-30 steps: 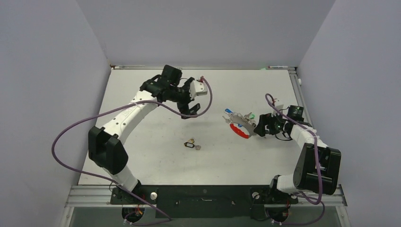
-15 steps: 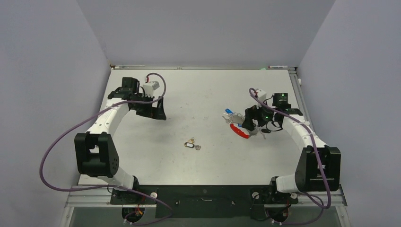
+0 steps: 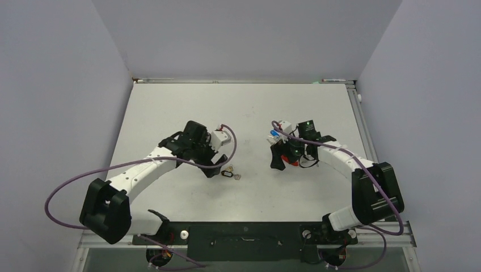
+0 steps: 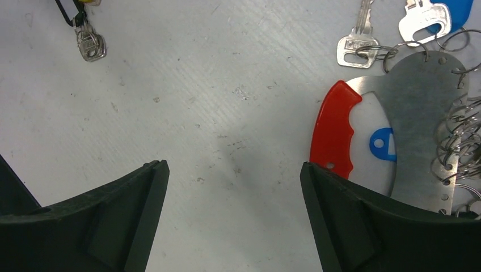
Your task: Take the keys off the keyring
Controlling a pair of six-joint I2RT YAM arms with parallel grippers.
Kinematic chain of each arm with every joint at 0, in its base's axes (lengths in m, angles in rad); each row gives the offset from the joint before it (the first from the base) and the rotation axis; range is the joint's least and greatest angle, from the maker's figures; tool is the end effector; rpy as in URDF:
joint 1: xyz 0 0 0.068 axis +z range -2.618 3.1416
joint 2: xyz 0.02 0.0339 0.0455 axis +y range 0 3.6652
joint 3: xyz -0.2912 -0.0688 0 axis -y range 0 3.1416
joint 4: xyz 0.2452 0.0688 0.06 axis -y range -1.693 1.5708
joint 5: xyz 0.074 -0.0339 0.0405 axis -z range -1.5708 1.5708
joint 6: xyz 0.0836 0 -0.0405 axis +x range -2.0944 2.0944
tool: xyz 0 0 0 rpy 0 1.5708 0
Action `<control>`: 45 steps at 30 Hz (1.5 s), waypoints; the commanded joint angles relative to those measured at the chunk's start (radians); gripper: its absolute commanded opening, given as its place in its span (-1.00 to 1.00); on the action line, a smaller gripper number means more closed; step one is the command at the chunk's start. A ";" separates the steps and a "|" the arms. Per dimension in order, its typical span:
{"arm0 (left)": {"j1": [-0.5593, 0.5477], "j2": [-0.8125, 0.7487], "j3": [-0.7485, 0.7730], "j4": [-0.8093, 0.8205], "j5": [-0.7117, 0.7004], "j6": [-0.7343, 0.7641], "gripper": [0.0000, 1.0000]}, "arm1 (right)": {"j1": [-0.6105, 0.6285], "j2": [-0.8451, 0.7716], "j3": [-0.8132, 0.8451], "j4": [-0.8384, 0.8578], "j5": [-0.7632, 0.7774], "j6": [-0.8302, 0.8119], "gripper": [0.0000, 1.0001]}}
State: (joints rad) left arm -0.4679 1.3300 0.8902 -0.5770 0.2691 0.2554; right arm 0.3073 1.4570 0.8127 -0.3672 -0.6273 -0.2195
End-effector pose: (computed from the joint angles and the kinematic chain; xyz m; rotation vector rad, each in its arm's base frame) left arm 0.2393 -0.1458 0.2147 1.0086 2.3849 -0.4263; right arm 0.2656 0.1358 0.1834 -0.8723 2.3439 0.8383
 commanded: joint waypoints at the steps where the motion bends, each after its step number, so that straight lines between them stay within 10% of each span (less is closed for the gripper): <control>1: -0.154 0.040 0.094 0.016 0.025 0.208 0.95 | -0.048 -0.005 0.033 0.051 0.012 0.041 0.79; 8: -0.220 0.216 0.198 -0.017 0.227 0.387 0.10 | -0.248 -0.041 0.037 0.042 -0.076 0.075 0.79; 26: -0.289 0.449 0.251 0.044 0.185 0.565 -0.27 | -0.280 -0.080 0.011 0.054 -0.103 0.097 0.79; 45: -0.340 0.258 0.259 -0.058 0.134 0.497 -1.00 | -0.284 -0.055 0.021 0.059 -0.108 0.108 0.79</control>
State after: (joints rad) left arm -0.8055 1.7302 1.0988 -0.5808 0.3489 0.8028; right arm 0.0315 1.4136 0.8146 -0.3435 -0.7151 -0.1177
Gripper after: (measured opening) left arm 0.005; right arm 0.897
